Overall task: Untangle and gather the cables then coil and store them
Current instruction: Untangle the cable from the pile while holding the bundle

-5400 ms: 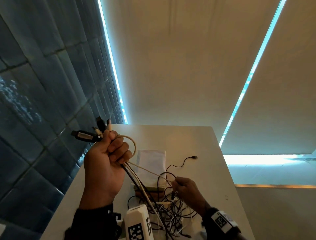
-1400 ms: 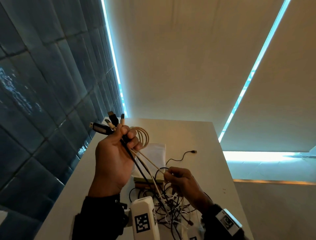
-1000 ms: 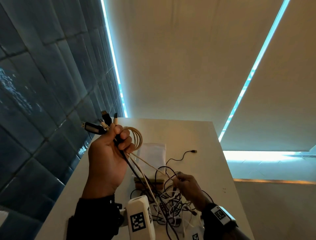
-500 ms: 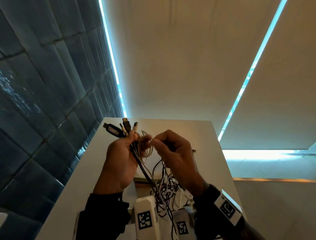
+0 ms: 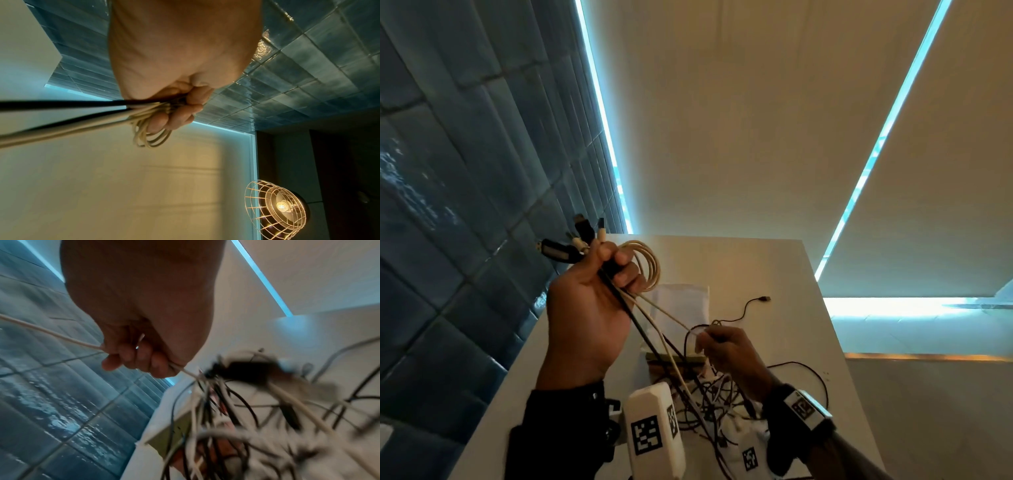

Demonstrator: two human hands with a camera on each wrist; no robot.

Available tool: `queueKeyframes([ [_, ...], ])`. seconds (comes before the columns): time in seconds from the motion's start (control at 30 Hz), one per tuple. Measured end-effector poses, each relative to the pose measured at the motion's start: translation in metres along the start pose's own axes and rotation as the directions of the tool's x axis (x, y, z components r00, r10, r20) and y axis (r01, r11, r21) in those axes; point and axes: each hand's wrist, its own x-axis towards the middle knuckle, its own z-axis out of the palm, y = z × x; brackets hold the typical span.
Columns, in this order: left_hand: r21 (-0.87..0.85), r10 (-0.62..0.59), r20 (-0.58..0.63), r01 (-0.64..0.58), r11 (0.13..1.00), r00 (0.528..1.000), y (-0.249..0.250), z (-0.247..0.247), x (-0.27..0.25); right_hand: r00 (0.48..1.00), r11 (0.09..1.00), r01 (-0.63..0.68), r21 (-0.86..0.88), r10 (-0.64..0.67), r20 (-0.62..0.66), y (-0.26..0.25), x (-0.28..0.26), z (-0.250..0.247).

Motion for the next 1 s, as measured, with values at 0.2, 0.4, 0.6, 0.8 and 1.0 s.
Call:
queueKeyframes([
  [0.2, -0.004, 0.055, 0.018, -0.055, 0.998, 0.998, 0.009, -0.006, -0.002, 0.995, 0.995, -0.075, -0.061, 0.070, -0.073, 0.050, 0.004, 0.000],
  [0.4, 0.060, 0.085, 0.024, -0.087, 0.994, 0.996, 0.017, -0.006, -0.003, 0.966, 0.958, -0.196, -0.207, 0.154, -0.206, 0.074, 0.000, -0.008],
  [0.6, 0.253, -0.003, -0.069, 0.020, 0.967, 0.998, -0.002, -0.013, 0.005, 0.941, 0.997, 0.007, 0.077, 0.019, -0.339, -0.008, 0.008, 0.000],
  [0.8, 0.354, -0.049, -0.167, 0.106, 0.929, 0.985, -0.022, -0.007, 0.001, 0.916, 0.918, 0.380, 0.116, -0.355, -0.188, -0.086, -0.005, 0.025],
  [1.0, 0.106, -0.193, -0.060, 0.198, 0.974, 0.979, -0.017, -0.003, 0.000, 0.917, 0.916, 0.399, 0.046, -0.399, 0.008, -0.089, -0.012, 0.034],
])
